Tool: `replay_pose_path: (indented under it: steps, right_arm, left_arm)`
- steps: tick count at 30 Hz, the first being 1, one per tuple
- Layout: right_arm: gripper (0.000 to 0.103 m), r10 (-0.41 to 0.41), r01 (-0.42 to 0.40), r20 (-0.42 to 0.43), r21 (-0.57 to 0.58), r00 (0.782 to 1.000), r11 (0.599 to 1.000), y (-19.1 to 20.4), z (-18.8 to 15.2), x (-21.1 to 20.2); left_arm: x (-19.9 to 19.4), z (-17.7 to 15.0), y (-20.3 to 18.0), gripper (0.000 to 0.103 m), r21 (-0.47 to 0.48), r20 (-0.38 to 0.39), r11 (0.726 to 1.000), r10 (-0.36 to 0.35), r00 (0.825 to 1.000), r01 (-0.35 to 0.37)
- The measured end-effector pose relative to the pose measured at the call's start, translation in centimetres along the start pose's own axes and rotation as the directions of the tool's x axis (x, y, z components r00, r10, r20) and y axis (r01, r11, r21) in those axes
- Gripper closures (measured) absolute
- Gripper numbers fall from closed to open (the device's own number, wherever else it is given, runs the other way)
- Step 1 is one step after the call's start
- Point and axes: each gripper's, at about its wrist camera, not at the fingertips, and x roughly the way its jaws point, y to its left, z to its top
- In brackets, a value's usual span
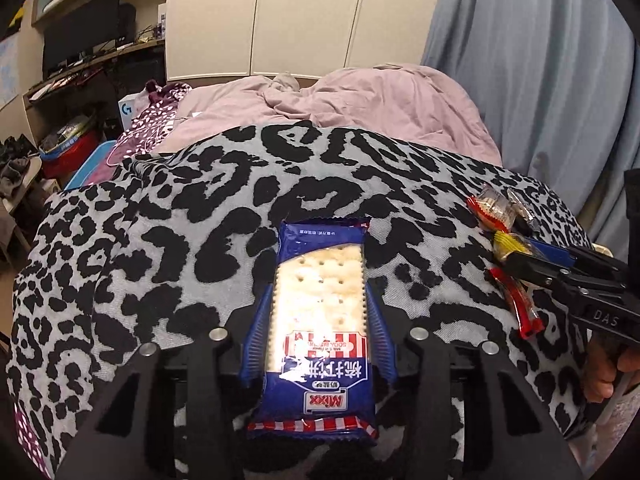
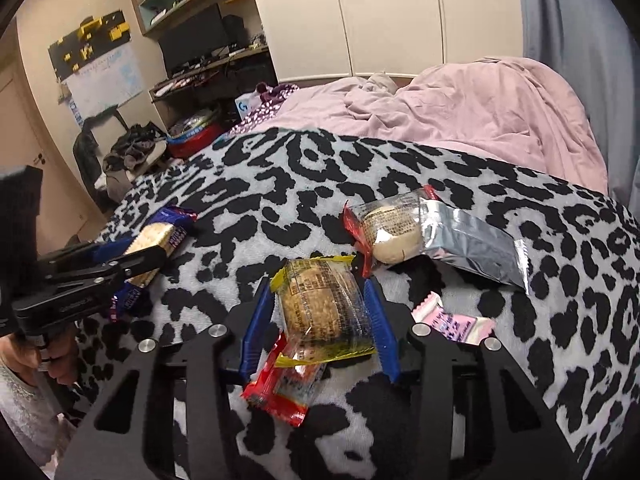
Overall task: Organize snacks
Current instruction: 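Grasp the yellow-wrapped biscuit bag with the right gripper and lift it, then carry the biscuit bag into the cream basket and open the right gripper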
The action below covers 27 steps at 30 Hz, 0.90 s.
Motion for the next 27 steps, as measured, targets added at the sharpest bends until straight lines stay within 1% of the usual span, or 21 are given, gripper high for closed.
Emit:
replay_pose_path:
  steps: [4,9,16,20,27]
  right_arm:
    - [0.058,0.015,-0.016,0.039,0.037,0.999,0.999,-0.5,-0.2,-1.6]
    - [0.059,0.023,-0.029,0.091,0.068,0.996,0.997,-0.9,-0.3,-3.9]
    - [0.059,0.016,-0.038,0.164,0.127,0.986,0.991,-2.3,-0.9,-7.3]
    - [0.059,-0.001,-0.034,0.208,0.166,0.978,0.986,-3.6,-1.6,-9.5]
    - [0.059,-0.071,0.001,0.28,0.241,0.957,0.97,-6.7,-3.4,-13.6]
  left_arm:
    - [-0.6,0.0,-0.1,0.059,-0.01,0.011,1.0,-0.007,1.0,0.008]
    - [-2.3,0.4,-0.4,0.059,-0.013,0.052,1.0,-0.018,0.999,0.018]
    - [-4.7,1.3,-2.2,0.059,0.009,0.1,0.999,-0.039,0.994,0.038]
    - [-5.5,1.5,-3.7,0.058,0.032,0.114,0.998,-0.06,0.992,0.056]
    - [-6.3,1.9,-7.0,0.059,0.075,0.13,0.993,-0.1,0.987,0.091]
